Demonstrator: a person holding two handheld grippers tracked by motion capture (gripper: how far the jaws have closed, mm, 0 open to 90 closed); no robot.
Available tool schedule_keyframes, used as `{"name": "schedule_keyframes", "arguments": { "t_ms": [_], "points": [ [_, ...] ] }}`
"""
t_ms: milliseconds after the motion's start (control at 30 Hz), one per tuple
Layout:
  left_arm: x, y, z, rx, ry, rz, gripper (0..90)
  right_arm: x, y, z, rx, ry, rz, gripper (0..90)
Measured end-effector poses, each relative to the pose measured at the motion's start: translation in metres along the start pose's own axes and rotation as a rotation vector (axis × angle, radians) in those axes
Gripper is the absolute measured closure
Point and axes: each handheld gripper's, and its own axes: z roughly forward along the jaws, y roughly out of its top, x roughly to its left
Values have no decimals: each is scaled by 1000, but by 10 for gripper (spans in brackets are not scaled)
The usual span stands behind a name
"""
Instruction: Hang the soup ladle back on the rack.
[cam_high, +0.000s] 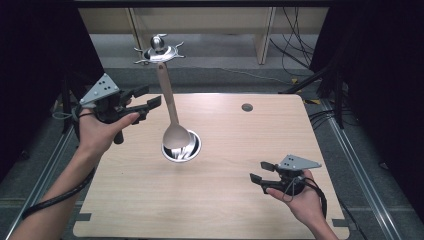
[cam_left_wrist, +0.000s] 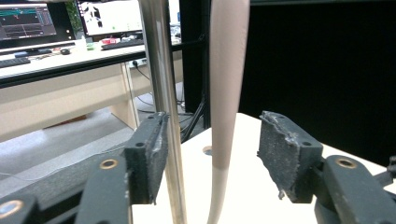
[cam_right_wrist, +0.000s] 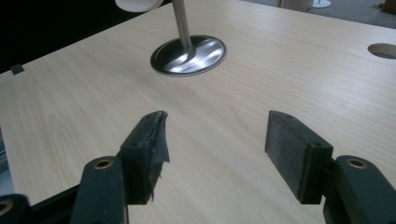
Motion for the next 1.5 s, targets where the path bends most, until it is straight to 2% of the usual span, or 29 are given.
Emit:
{"name": "schedule_keyframes", "arguments": {
  "t_ms": [100, 133, 233, 267, 367, 433, 467, 533, 667, 700, 767, 833, 867, 900, 933, 967, 1000, 1067, 1133, 1167, 1200, 1267, 1300, 1367, 1400, 1500],
  "points": [
    [-6, -4, -5, 12, 9, 0, 377, 0, 0, 0, 0, -2, -1, 390],
    [-8, -6, -7, 13, 11, 7, 371, -1, 0, 0, -16, -9, -10, 390],
    [-14, -10, -13, 21, 11, 14, 360, -1, -1, 1, -19, 2, -11, 389],
    [-16, -11, -14, 23, 11, 17, 358, -2, -1, 1, -29, -14, -20, 390],
    [-22, -17, -21, 30, 11, 26, 354, -1, -1, 0, -22, -11, 4, 389],
    [-25, -20, -25, 32, 11, 25, 353, -2, -1, 0, -17, -13, -14, 389],
    [-26, -22, -27, 34, 11, 25, 353, 0, -1, 0, -18, -12, 4, 390],
    [-27, -24, -29, 35, 9, 26, 352, -2, -1, 1, -22, -12, -18, 390],
    [-32, -35, -37, 45, 11, 24, 351, -1, -1, 0, -15, -6, -16, 388],
    [-33, -41, -40, 51, 14, 22, 351, -2, -1, 0, -22, -19, -29, 388],
    [-35, -49, -44, 57, 15, 17, 351, 0, -1, 0, -18, -12, 7, 388],
    [-36, -58, -47, 63, 20, 6, 350, 0, -1, -1, -13, -9, 10, 388],
    [-36, -58, -47, 63, 20, 6, 350, 0, -1, -1, -13, -9, 10, 388],
    [-36, -63, -47, 61, 21, 21, 351, 0, -1, -1, -14, -8, 12, 388],
    [-37, -74, -49, 80, 26, 14, 351, 0, -1, -1, -11, -8, 9, 388],
    [-37, -74, -49, 80, 26, 14, 353, 1, -1, -1, -2, -3, 22, 388],
    [-37, -87, -51, 93, 35, -9, 355, 1, -1, -1, 1, 9, 32, 388],
    [-37, -100, -50, 107, 40, -27, 356, 2, -1, -2, 16, 4, 40, 388],
    [-37, -112, -50, 134, 48, -37, 356, -1, -1, 0, 13, 3, -10, 388],
    [-37, -118, -50, 139, 46, -42, 356, -1, -1, 0, 13, 6, -10, 389],
    [-36, -124, -49, 141, 43, -40, 356, 1, -2, -1, 28, 9, 32, 389],
    [-35, -133, -50, 169, 52, -44, 356, 0, -2, -1, 26, 10, 24, 389],
    [-35, -133, -50, 169, 52, -44, 356, 0, -2, -1, 26, 10, 24, 389],
    [-33, -147, -49, 191, 57, -54, 356, 0, -3, 1, 18, 15, 31, 389],
    [-33, -147, -49, 191, 57, -54, 356, 0, -3, 1, 18, 15, 31, 389],
    [-31, -167, -49, 224, 68, -43, 357, -3, -4, 1, 13, 14, 4, 388]
  ]
}}
